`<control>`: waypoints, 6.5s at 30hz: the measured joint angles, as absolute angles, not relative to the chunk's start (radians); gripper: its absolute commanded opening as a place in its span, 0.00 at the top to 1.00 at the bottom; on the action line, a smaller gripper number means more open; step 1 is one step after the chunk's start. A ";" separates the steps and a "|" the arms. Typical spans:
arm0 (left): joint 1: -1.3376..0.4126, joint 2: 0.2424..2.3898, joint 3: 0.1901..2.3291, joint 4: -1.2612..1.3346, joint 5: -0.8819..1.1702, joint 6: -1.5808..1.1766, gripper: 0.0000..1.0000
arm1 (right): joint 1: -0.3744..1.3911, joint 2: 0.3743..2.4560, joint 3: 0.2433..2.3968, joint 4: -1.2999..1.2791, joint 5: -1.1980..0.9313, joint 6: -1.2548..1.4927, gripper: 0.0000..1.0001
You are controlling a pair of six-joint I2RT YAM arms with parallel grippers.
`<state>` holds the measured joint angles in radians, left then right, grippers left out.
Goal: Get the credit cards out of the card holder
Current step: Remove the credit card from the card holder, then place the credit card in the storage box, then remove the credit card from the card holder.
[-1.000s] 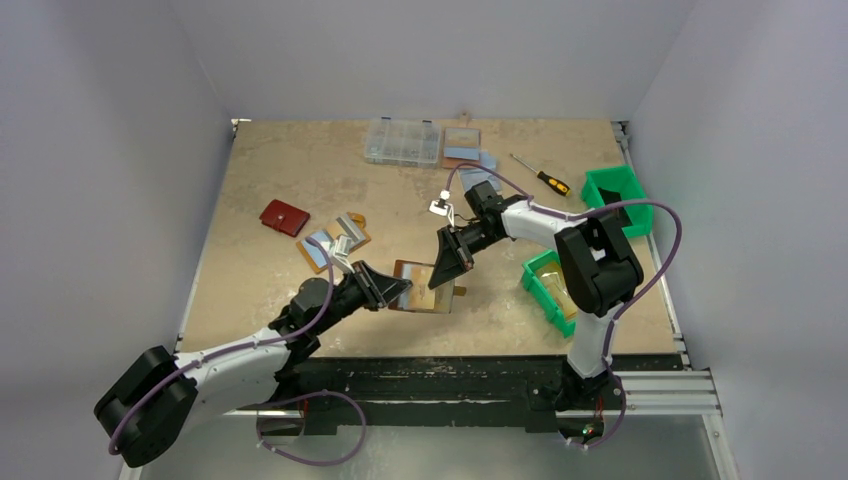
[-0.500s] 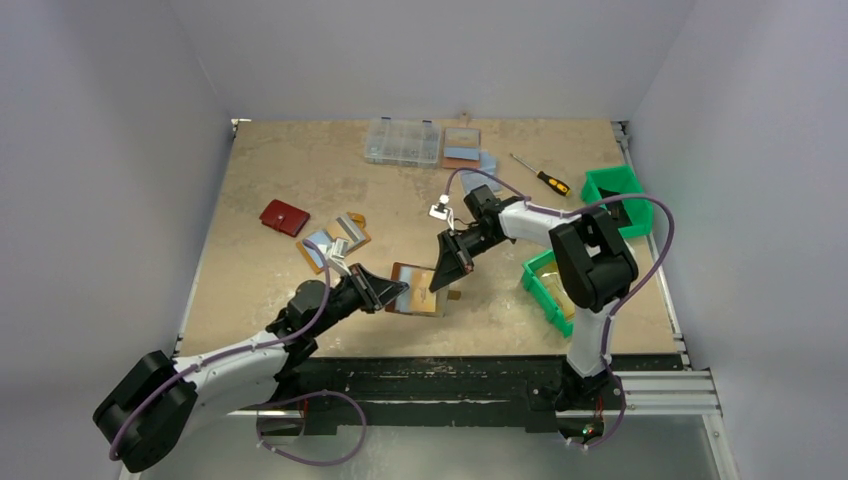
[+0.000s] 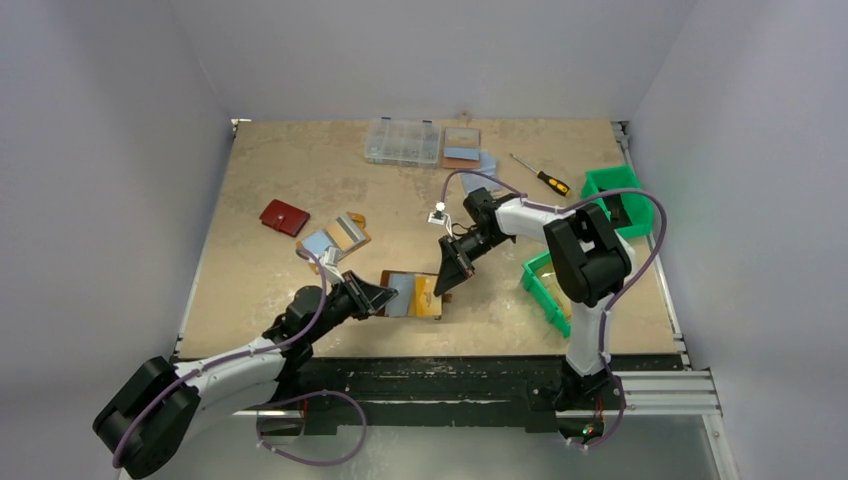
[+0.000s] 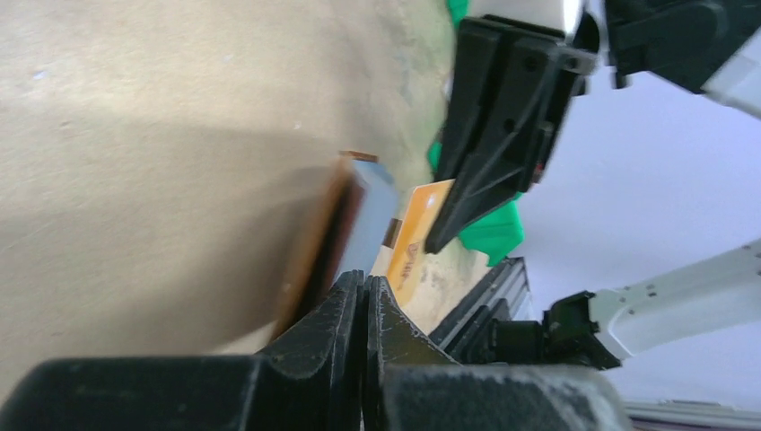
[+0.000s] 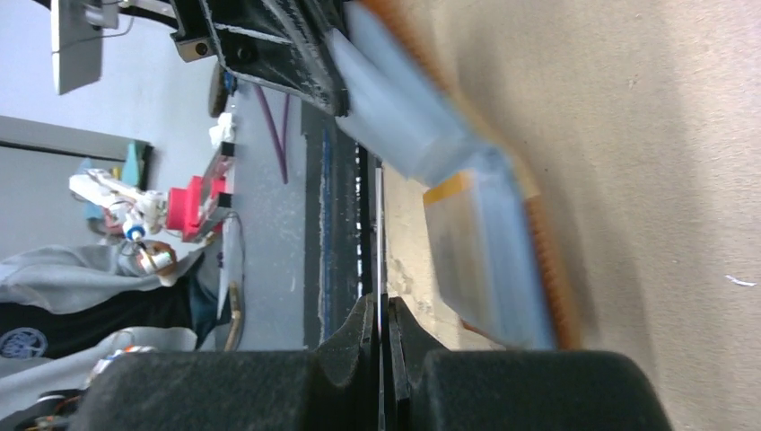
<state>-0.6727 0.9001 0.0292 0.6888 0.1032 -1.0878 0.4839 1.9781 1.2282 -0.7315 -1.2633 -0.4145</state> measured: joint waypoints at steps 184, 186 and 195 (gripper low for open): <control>-0.661 1.256 0.427 0.035 -0.091 -0.826 0.70 | 0.645 1.553 1.100 -0.803 -0.844 -1.056 0.62; -0.661 1.232 0.427 0.004 -0.102 -0.826 0.64 | 0.662 1.560 1.100 -0.785 -0.838 -1.037 0.63; -0.661 1.061 0.428 -0.112 -0.127 -0.813 0.51 | 0.704 1.619 1.100 -0.746 -0.781 -0.960 0.62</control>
<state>-0.6613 1.0607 0.4282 -0.1116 -0.1268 -0.8135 0.7044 1.6192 1.0996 -0.7460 -0.7807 -0.9600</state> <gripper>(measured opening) 0.448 0.376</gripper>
